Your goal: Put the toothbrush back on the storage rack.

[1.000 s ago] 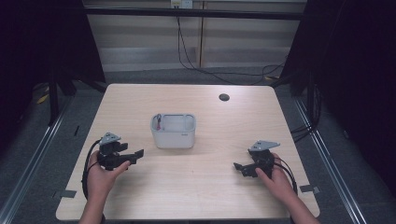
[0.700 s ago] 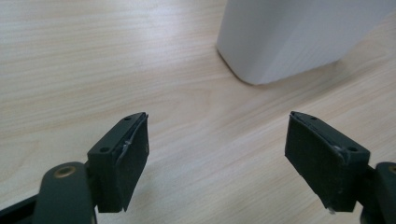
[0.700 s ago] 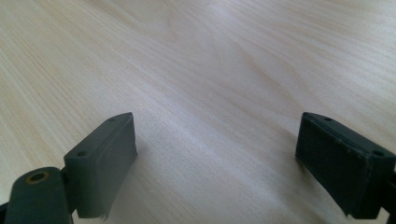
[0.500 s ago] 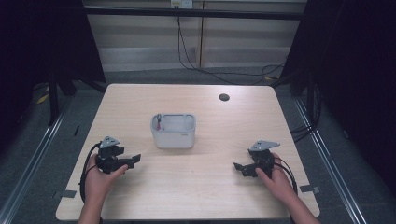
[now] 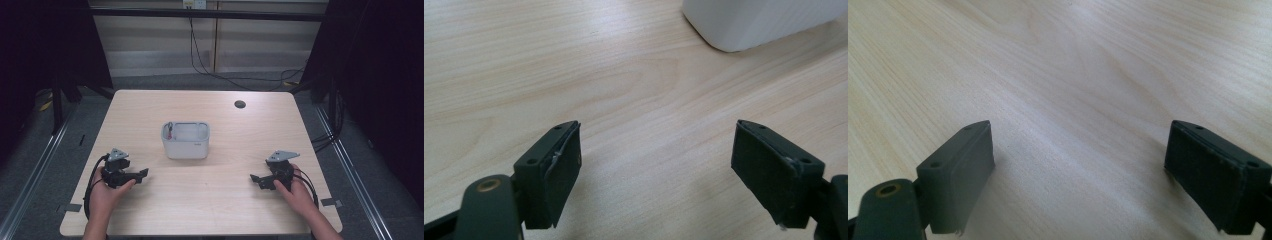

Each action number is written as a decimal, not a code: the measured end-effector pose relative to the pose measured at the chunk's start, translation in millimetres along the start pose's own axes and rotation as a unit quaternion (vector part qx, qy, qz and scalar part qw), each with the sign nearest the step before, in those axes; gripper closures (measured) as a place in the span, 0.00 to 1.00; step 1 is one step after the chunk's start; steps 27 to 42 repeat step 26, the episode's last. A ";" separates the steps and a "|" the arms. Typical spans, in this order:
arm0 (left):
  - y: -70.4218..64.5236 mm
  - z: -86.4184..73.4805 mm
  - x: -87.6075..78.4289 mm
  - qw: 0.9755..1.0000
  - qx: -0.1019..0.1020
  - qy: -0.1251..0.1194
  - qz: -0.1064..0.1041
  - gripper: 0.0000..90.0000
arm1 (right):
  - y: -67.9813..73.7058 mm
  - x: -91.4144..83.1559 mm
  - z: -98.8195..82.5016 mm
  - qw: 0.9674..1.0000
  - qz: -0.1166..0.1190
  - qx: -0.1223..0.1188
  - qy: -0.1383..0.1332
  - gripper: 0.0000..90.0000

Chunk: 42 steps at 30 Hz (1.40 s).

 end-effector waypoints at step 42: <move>5.0 -13.0 10.5 0.999 0.039 0.000 0.012 0.14 | 0.0 0.0 0.0 1.000 0.000 0.000 0.000 0.13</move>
Point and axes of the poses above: each handheld gripper's, and its own axes: x roughly forward along the jaws, z roughly out of its top, y roughly to its left, the point moved 8 cm from there along x, roughly forward along the jaws, and after that the axes turned 2 degrees about y, right-handed, at the moved point
